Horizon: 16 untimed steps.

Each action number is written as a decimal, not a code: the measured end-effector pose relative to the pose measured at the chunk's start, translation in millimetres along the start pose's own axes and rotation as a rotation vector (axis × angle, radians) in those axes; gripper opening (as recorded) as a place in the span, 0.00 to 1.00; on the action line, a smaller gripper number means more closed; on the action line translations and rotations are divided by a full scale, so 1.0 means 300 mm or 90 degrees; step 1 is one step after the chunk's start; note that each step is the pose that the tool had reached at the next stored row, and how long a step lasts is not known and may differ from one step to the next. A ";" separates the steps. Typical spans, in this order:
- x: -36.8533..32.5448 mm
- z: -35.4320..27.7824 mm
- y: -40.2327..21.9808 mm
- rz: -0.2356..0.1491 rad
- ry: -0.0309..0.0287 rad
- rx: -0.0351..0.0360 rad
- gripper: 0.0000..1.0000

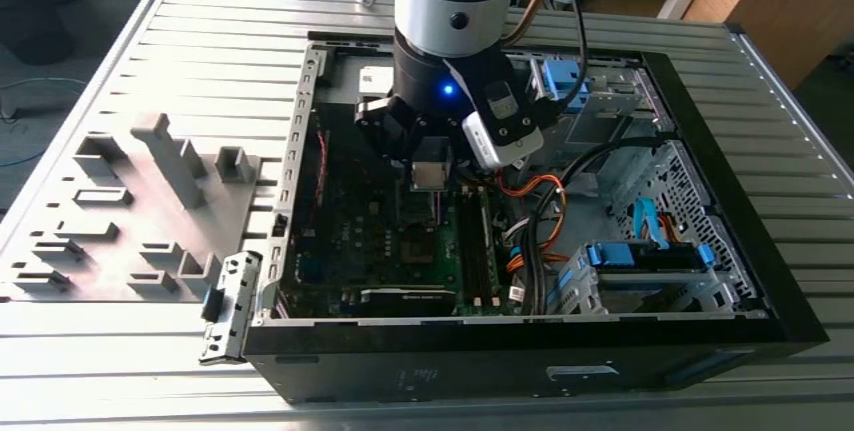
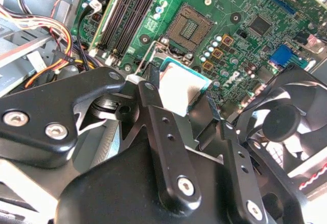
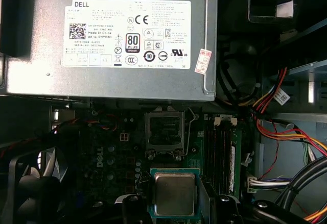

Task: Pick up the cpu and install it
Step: 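Place the cpu into insertion slot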

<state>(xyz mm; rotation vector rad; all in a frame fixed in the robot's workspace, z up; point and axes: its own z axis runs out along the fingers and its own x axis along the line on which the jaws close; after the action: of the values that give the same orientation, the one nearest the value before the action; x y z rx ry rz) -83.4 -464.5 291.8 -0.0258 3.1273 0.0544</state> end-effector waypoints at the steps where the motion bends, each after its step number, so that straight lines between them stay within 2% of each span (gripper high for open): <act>1: 0.000 0.000 0.000 0.000 0.0000 0.0000 0.47; 5: 0.003 0.006 0.000 0.000 -0.0008 -0.0002 0.47; 11: 0.015 0.026 -0.001 0.000 -0.0043 0.0001 0.47; 16: 0.015 0.027 -0.001 0.000 -0.0047 -0.0010 0.47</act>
<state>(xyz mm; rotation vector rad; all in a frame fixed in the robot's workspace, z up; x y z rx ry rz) -87.9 -464.5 283.6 -0.0258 3.1199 0.0569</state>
